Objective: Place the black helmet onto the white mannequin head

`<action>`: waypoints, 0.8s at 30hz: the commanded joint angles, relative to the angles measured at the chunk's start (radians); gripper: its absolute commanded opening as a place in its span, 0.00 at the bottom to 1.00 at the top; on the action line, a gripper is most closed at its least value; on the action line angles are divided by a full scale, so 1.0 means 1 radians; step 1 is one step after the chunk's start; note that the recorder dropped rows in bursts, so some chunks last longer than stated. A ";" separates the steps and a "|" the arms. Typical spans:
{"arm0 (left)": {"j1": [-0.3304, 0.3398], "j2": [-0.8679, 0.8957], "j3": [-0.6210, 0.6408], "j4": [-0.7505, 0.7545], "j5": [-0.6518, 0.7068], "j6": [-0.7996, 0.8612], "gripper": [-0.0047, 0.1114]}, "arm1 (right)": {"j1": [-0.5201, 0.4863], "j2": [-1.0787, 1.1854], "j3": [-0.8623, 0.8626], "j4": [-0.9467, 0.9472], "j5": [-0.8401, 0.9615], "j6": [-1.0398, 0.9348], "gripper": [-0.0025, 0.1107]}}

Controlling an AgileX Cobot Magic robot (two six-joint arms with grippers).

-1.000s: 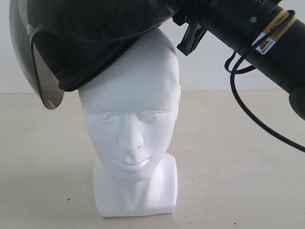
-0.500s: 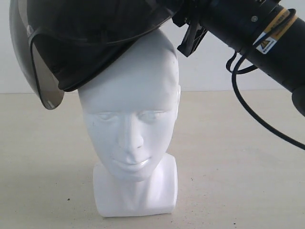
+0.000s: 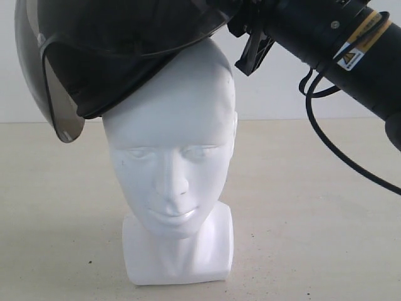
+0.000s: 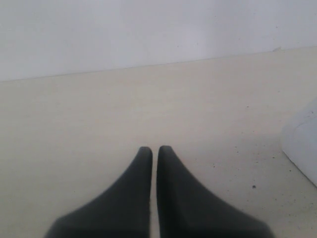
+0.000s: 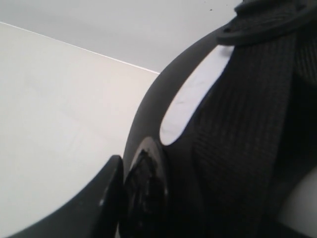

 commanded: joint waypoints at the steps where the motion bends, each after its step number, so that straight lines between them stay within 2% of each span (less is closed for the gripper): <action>1: 0.001 -0.004 0.000 0.003 0.000 0.002 0.08 | -0.022 0.000 0.006 -0.050 0.118 -0.097 0.02; 16: 0.001 -0.004 0.000 0.000 -0.015 -0.003 0.08 | -0.022 0.000 0.006 -0.046 0.060 -0.070 0.02; 18: 0.001 -0.004 0.000 -0.103 -0.085 -0.044 0.08 | -0.022 0.000 0.006 -0.046 0.054 -0.070 0.02; 21: 0.001 -0.004 0.000 -0.343 -0.308 -0.116 0.08 | -0.022 0.000 0.006 -0.044 0.047 -0.070 0.02; 24: 0.001 -0.004 0.000 -0.618 -0.508 -0.293 0.08 | -0.022 0.000 0.006 -0.044 0.045 -0.070 0.02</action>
